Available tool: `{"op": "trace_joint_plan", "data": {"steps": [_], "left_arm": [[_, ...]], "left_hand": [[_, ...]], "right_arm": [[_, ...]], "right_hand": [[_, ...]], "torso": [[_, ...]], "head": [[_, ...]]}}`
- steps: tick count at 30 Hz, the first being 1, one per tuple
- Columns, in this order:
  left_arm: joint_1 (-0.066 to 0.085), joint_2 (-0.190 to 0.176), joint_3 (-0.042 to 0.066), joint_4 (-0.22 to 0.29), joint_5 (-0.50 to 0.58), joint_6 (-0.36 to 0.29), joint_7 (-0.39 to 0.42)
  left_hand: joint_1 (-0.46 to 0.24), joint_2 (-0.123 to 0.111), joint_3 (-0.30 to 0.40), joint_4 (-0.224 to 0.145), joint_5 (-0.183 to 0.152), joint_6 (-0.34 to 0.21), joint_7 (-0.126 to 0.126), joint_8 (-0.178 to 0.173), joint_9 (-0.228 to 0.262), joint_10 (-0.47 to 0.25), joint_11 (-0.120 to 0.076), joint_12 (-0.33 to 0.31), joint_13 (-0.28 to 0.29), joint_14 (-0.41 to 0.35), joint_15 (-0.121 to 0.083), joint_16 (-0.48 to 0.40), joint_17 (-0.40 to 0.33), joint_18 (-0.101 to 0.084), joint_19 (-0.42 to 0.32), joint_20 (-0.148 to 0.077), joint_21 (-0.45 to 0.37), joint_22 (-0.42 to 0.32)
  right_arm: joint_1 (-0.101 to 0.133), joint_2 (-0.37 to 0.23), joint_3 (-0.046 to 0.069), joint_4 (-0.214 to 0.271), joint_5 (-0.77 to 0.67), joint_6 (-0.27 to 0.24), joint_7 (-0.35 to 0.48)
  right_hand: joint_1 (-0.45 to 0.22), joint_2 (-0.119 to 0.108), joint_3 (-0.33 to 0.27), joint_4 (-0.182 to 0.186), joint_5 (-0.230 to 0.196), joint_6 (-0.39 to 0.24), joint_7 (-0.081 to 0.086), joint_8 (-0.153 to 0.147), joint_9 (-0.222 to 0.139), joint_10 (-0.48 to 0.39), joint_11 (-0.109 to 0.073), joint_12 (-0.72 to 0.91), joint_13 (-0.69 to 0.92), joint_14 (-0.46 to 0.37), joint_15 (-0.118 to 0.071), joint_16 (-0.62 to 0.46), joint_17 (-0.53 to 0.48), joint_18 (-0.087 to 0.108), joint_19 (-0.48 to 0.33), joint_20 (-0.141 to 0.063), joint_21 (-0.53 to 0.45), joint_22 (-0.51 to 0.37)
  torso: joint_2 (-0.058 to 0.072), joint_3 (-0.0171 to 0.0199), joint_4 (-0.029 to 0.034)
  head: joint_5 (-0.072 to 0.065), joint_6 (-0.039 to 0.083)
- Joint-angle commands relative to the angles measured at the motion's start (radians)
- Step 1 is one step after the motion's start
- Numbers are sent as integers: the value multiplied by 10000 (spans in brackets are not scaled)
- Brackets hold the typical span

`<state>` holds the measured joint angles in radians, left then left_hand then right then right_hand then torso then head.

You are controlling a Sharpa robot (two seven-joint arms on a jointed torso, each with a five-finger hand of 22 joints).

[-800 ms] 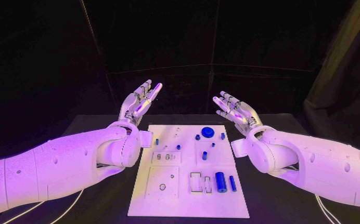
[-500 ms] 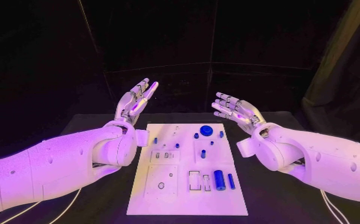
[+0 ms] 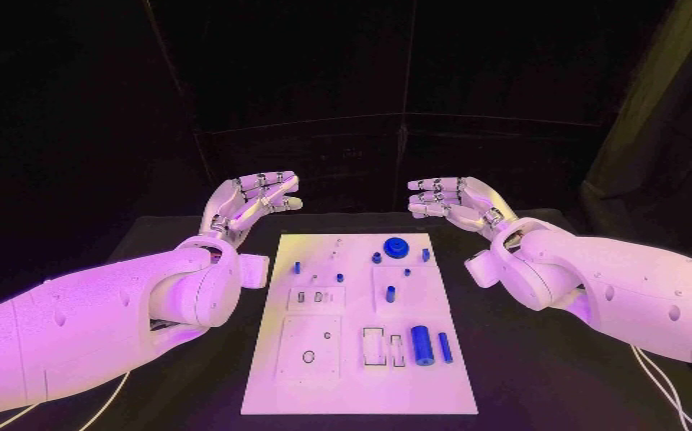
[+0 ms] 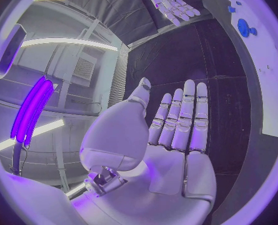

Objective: Assemble the parts on the task board

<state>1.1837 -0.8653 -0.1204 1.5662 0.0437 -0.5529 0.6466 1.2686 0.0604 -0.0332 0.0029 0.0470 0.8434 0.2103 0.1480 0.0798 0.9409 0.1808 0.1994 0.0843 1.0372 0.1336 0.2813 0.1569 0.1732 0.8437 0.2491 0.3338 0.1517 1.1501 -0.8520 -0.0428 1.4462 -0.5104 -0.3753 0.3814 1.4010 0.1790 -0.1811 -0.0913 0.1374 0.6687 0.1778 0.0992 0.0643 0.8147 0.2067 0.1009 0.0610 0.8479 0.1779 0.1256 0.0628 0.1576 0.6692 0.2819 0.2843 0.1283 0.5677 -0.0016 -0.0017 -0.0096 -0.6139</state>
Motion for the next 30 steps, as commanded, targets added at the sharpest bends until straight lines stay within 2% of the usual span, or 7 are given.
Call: {"op": "trace_joint_plan", "data": {"steps": [1,5,8,12,20,24,30], "left_arm": [[24,-79,9,181,-546,806,-213],[30,-213,10,458,-790,984,-352],[51,-311,11,714,-869,939,-521],[99,-446,14,1034,-915,945,-687],[127,-460,15,1185,-794,1107,-799],[133,-446,16,1228,-746,1185,-816],[154,-439,16,1254,-724,1233,-853]], "left_hand": [[219,10,60,-171,57,348,123,46,-42,539,-134,56,15,491,-155,29,145,129,467,-154,32,-45],[320,31,129,-332,55,734,30,32,-97,1017,-263,-55,-17,985,-319,-18,381,125,975,-318,-14,-143],[410,157,263,-425,60,874,32,-22,-124,1168,-278,-183,-56,1079,-343,-128,489,115,1115,-352,-112,-225],[402,219,348,-454,55,975,55,-53,-131,1277,-279,-254,-76,1134,-349,-197,562,114,1198,-365,-178,-279],[330,183,347,-455,54,986,72,-97,-141,1306,-264,-308,-91,1112,-331,-271,598,106,1212,-357,-244,-324],[313,180,355,-460,55,987,83,-115,-144,1308,-254,-331,-97,1099,-322,-302,612,104,1211,-351,-273,-344],[310,180,361,-464,55,987,86,-123,-145,1308,-251,-342,-100,1094,-318,-315,618,103,1211,-348,-286,-352]], "right_arm": [[155,76,14,-154,-2158,230,-452],[513,246,68,-496,-4280,484,-1495],[738,376,87,-683,-5593,619,-2161],[923,607,101,-842,-7182,823,-2892],[1040,1147,119,-918,-10202,1642,-4161],[1063,1307,124,-934,-10966,1980,-4439],[1078,1484,127,-928,-11496,2180,-4553]], "right_hand": [[535,12,301,-854,221,2279,474,250,61,2018,-336,160,21,2329,-500,330,69,269,1651,-375,803,198],[624,72,465,-1407,305,2666,330,166,26,2536,-506,-25,9,3199,-806,396,97,244,2311,-759,1430,473],[515,-49,418,-1694,317,3198,138,286,66,3303,-792,71,43,4469,-1241,861,331,261,3250,-1207,2489,1018],[245,-55,329,-1980,280,3515,-5,168,22,3869,-1042,-132,31,5451,-1531,1024,505,235,3750,-1579,3827,1793],[-36,-170,131,-1973,454,3667,-91,-95,16,4003,-1085,-393,33,5692,-1576,678,575,236,4034,-1623,5261,2652],[-226,-240,13,-1954,354,3557,-104,-232,5,3652,-1055,-408,20,5770,-1538,594,609,233,4147,-1598,5693,2940],[-269,-284,-39,-1952,246,3371,-116,-347,11,3086,-983,-377,36,5872,-1506,431,670,33,4670,-1546,7063,4608]], "torso": [[250,5,59],[499,-9,144],[692,-23,211],[924,-41,265],[1360,-49,353],[1494,-56,371],[1658,-68,376]], "head": [[-59,24],[-148,127],[-214,217],[-279,288],[-418,352],[-484,365],[-531,413]]}}
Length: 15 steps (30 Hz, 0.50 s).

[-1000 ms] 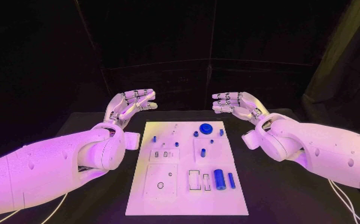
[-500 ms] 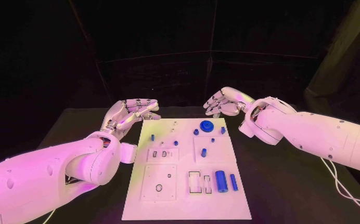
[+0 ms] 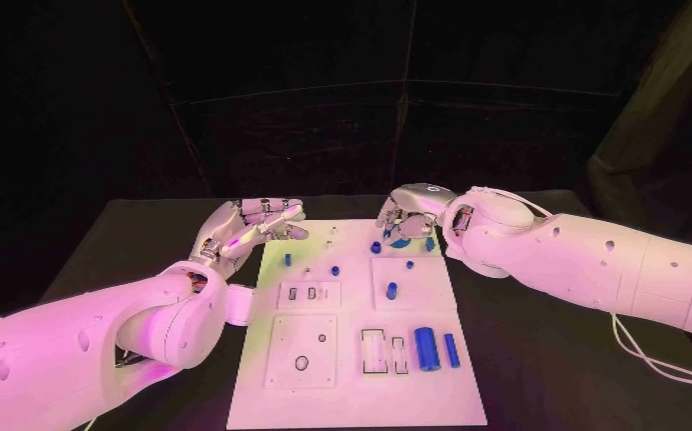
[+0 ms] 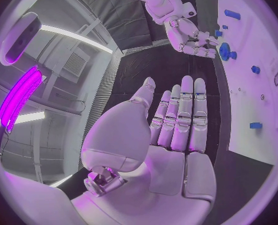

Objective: Assemble the parts on the task board

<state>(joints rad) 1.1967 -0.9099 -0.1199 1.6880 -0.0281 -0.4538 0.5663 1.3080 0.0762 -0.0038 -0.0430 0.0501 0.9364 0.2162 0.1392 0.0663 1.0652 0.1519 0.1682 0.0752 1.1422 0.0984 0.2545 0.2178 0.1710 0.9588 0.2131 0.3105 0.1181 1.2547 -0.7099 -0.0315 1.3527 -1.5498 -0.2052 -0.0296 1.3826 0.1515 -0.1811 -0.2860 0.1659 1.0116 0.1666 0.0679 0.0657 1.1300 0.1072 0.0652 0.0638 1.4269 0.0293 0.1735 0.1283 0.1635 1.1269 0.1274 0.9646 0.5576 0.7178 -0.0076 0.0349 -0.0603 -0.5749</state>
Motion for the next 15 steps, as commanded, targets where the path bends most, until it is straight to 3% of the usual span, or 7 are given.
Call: {"op": "trace_joint_plan", "data": {"steps": [1,7,15], "left_arm": [[30,7,11,41,-4,244,-59],[63,10,12,79,0,280,-101],[82,-8,12,76,1,296,-143]], "left_hand": [[-93,18,68,-6,23,54,32,-43,-11,64,42,-39,-11,41,37,-57,14,125,60,14,-64,-23],[-127,17,74,-3,23,45,55,-67,-13,57,59,-70,-18,37,47,-88,34,125,65,22,-96,-45],[-139,30,84,0,24,45,63,-76,-14,56,64,-82,-21,38,51,-100,44,125,70,25,-110,-55]], "right_arm": [[34,98,15,-4,-1149,490,-449],[37,237,16,-71,-1369,616,-478],[37,362,15,-147,-1439,744,-369]], "right_hand": [[-73,3,-29,-4,-36,-75,5,-34,-2,-113,15,-17,11,97,-17,-81,27,-62,174,6,495,608],[10,73,60,-13,-8,-160,7,-39,-2,-227,28,-4,13,152,-11,-229,82,-215,514,28,1454,1838],[63,186,170,-24,10,-148,5,-26,3,-210,22,7,9,188,-14,-340,127,-299,668,35,2010,2536]], "torso": [[176,-9,11],[273,-33,50],[317,-49,72]], "head": [[-27,32],[-50,40],[-56,18]]}}
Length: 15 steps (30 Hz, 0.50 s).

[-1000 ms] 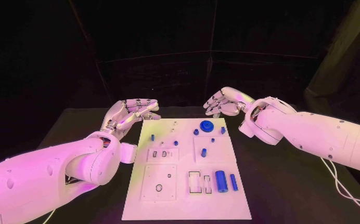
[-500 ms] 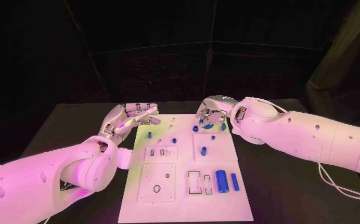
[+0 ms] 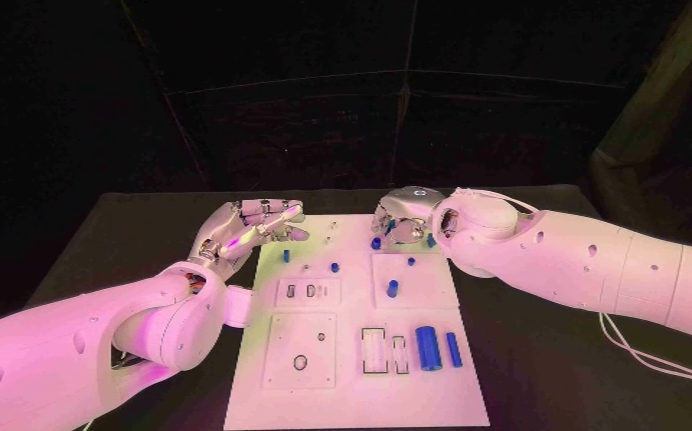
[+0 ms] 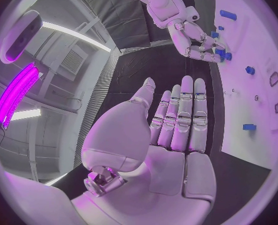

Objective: Assemble the parts on the task board

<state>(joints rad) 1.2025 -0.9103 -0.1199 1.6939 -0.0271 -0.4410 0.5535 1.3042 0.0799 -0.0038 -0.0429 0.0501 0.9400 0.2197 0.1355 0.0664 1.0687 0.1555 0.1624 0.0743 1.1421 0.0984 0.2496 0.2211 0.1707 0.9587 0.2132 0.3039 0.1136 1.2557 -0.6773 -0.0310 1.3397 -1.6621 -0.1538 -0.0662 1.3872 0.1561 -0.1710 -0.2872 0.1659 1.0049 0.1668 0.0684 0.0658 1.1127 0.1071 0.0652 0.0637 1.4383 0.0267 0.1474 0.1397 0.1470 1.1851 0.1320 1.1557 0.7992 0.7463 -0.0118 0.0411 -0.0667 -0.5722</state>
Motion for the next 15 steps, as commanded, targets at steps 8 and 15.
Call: {"op": "trace_joint_plan", "data": {"steps": [8,15], "left_arm": [[45,-13,11,2,-9,206,-63],[65,-29,11,1,-9,226,-112]], "left_hand": [[-107,7,96,0,24,8,33,-46,-15,20,32,-35,-14,40,53,-62,20,128,76,26,-55,-19],[-100,29,126,-14,25,-3,39,-65,-16,15,38,-58,-19,42,57,-84,38,129,87,30,-78,-35]], "right_arm": [[26,127,10,-79,-328,516,50],[26,188,9,-118,-329,772,17]], "right_hand": [[130,315,328,-24,-16,14,-20,-20,5,87,-7,-1,-12,102,2,-219,75,-341,613,-16,1058,1535],[121,400,489,-31,-41,114,-42,-15,6,176,-26,-6,-16,125,-6,-294,122,-463,934,-12,1575,2329]], "torso": [[69,-1,16],[91,4,14]], "head": [[28,-32],[25,-60]]}}
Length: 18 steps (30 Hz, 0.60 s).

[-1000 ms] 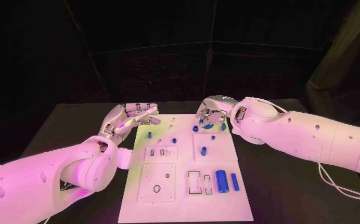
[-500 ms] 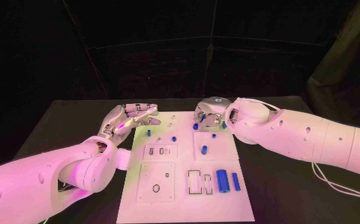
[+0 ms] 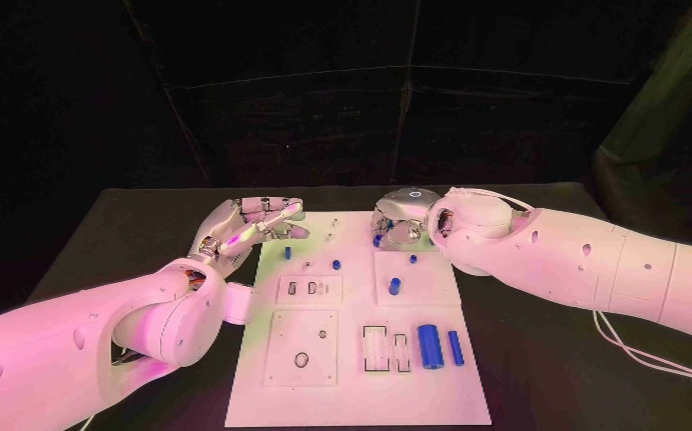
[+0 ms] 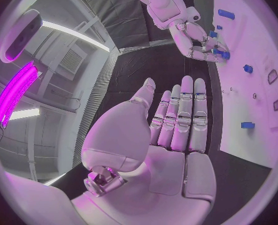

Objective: Assemble the parts on the task board

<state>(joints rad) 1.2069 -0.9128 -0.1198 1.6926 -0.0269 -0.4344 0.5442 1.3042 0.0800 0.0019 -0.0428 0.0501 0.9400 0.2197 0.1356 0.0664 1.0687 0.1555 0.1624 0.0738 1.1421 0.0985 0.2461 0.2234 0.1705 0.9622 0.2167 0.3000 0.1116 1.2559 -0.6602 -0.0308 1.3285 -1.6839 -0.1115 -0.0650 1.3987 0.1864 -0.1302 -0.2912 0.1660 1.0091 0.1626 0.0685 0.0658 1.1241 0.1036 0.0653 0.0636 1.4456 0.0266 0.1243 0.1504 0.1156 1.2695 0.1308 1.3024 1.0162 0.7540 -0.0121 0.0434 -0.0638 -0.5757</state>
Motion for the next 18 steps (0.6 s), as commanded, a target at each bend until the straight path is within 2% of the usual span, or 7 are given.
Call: {"op": "trace_joint_plan", "data": {"steps": [1,6,11,13,18], "left_arm": [[24,-6,11,17,-11,161,-27],[46,-27,11,35,-11,167,-56],[56,-33,11,32,-11,171,-77],[59,-37,11,32,-11,177,-85],[62,-55,11,22,-11,185,-99]], "left_hand": [[-96,33,77,-22,25,-6,42,-71,-17,12,39,-65,-15,43,58,-56,19,131,56,-3,-44,-19],[-87,44,97,-34,25,-14,46,-81,-17,7,42,-80,-19,44,59,-69,30,132,63,-2,-58,-29],[-77,54,115,-47,25,-16,47,-88,-17,6,43,-90,-20,44,60,-81,38,132,68,0,-69,-37],[-69,62,131,-58,25,-17,48,-93,-16,6,44,-98,-22,45,61,-91,45,133,73,0,-78,-44],[-59,78,155,-71,25,-17,49,-100,-16,6,45,-110,-24,44,62,-106,55,133,80,2,-92,-54]], "right_arm": [[25,16,7,-6,-111,398,-8],[25,32,7,-4,-111,579,-51],[25,59,7,12,-111,657,-48],[24,49,7,53,-113,399,-12],[23,-89,8,309,-124,-699,50]], "right_hand": [[18,123,129,6,-52,96,-9,-15,6,79,3,-9,-17,54,-9,-79,25,-167,134,-2,189,280],[12,141,245,5,-98,156,-19,-17,5,145,-3,-8,-16,64,-18,-122,55,-237,310,1,458,714],[19,173,433,-1,-120,307,-59,6,15,317,-38,12,-9,74,-43,-179,98,-316,513,-3,759,1210],[43,202,565,-4,-121,434,-77,32,25,457,-66,27,-3,75,-59,-210,122,-358,625,-11,910,1466],[264,236,1141,-15,-123,854,-82,109,65,892,-129,34,18,62,-96,-297,177,-500,1027,-44,1351,2278]], "torso": [[13,9,-9],[76,9,-6],[84,11,-4],[78,11,-8],[68,11,-19]], "head": [[-4,-42],[-13,-32],[-15,-100],[-16,-120],[-21,-127]]}}
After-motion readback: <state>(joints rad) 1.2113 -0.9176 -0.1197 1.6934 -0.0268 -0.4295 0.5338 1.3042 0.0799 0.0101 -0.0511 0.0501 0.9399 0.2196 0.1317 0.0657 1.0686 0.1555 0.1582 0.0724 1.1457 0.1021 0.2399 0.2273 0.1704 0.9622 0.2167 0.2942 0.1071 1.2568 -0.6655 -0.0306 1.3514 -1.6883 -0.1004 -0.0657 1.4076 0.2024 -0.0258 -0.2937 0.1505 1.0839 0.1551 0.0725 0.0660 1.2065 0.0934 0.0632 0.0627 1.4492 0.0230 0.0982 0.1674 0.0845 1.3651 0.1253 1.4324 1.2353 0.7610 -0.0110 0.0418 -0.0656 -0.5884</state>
